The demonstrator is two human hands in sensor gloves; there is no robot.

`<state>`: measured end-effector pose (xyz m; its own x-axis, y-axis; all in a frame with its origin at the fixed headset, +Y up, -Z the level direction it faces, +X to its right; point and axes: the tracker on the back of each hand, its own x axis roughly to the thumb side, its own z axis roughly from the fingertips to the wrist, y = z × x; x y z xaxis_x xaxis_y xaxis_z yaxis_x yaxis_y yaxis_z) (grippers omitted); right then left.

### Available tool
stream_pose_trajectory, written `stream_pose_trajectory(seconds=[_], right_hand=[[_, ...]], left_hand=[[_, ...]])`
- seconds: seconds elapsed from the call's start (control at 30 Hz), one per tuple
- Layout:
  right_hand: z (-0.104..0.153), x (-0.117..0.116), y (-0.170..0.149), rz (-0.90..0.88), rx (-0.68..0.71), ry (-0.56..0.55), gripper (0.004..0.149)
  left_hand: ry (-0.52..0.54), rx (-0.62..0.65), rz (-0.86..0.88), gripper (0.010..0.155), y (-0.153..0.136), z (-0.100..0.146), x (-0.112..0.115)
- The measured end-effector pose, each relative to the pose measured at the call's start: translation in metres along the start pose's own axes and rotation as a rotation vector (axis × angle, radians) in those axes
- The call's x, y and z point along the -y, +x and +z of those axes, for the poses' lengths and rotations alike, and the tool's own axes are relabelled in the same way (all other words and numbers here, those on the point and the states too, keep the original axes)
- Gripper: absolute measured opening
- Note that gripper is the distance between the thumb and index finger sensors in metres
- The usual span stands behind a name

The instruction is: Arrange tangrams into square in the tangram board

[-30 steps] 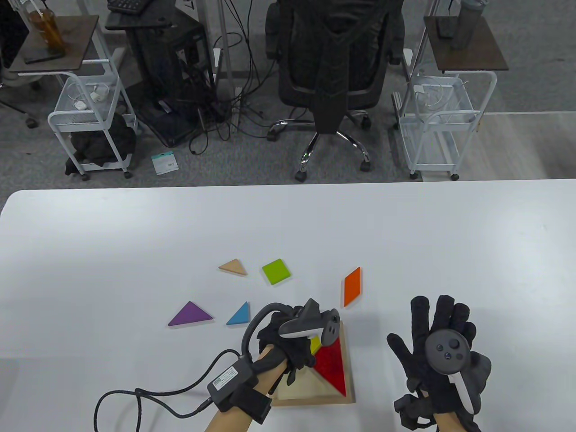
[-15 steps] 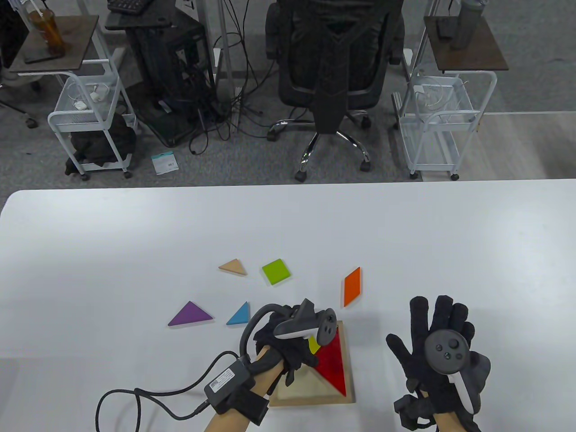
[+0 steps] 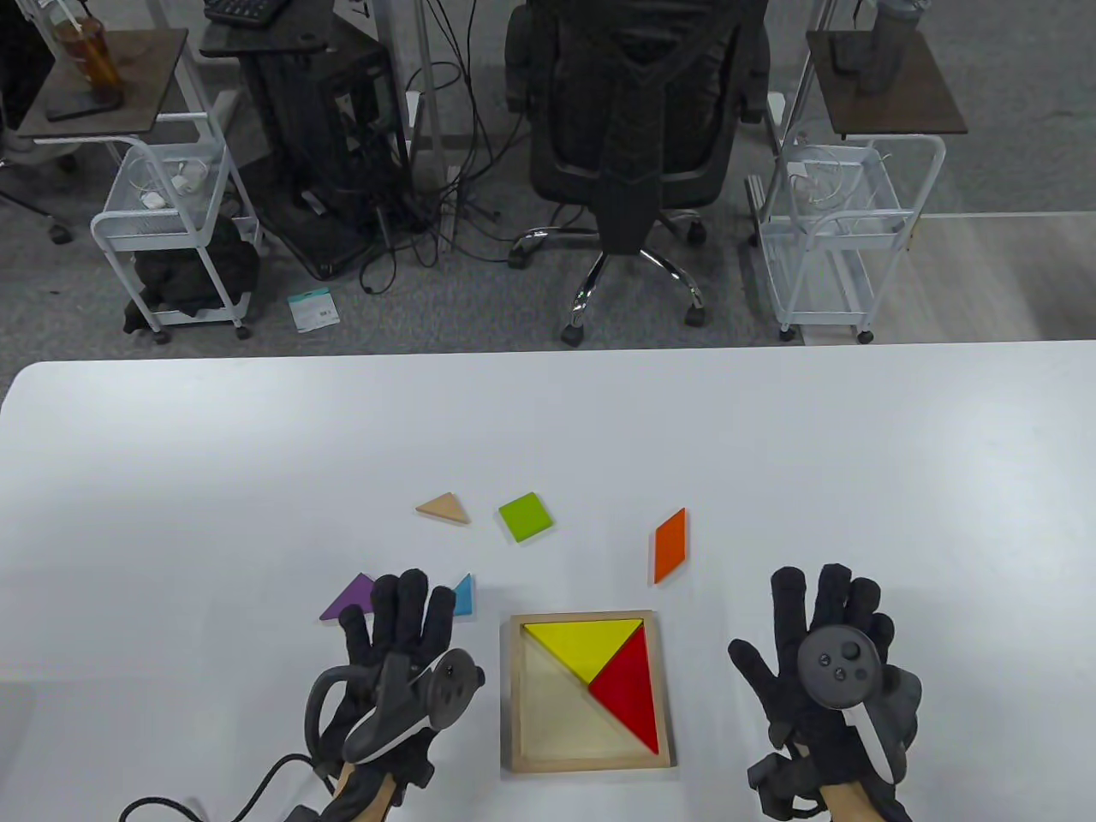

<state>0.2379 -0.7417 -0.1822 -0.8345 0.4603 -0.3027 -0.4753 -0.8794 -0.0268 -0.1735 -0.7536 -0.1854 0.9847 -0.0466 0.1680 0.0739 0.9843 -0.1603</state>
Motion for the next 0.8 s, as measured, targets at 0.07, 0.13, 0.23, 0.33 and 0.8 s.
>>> stream_pose_trajectory(seconds=[0.07, 0.13, 0.23, 0.33, 0.8], right_hand=[[0.0, -0.003, 0.001, -0.003, 0.002, 0.001, 0.086], [0.0, -0.005, 0.001, 0.019, -0.008, -0.001, 0.086], [-0.002, -0.009, -0.001, 0.03, -0.028, 0.008, 0.087], [-0.004, -0.011, -0.001, 0.038, -0.04, 0.019, 0.088], [-0.052, 0.015, 0.088, -0.001, -0.145, 0.083, 0.097]], left_hand=[[-0.021, -0.017, 0.018, 0.089, -0.007, 0.002, 0.006], [-0.027, -0.029, 0.02, 0.089, -0.011, 0.002, 0.008], [-0.02, -0.033, 0.018, 0.089, -0.013, 0.002, 0.007], [-0.027, -0.031, 0.032, 0.089, -0.014, 0.001, 0.009], [-0.057, -0.018, 0.032, 0.088, -0.011, -0.001, 0.013]])
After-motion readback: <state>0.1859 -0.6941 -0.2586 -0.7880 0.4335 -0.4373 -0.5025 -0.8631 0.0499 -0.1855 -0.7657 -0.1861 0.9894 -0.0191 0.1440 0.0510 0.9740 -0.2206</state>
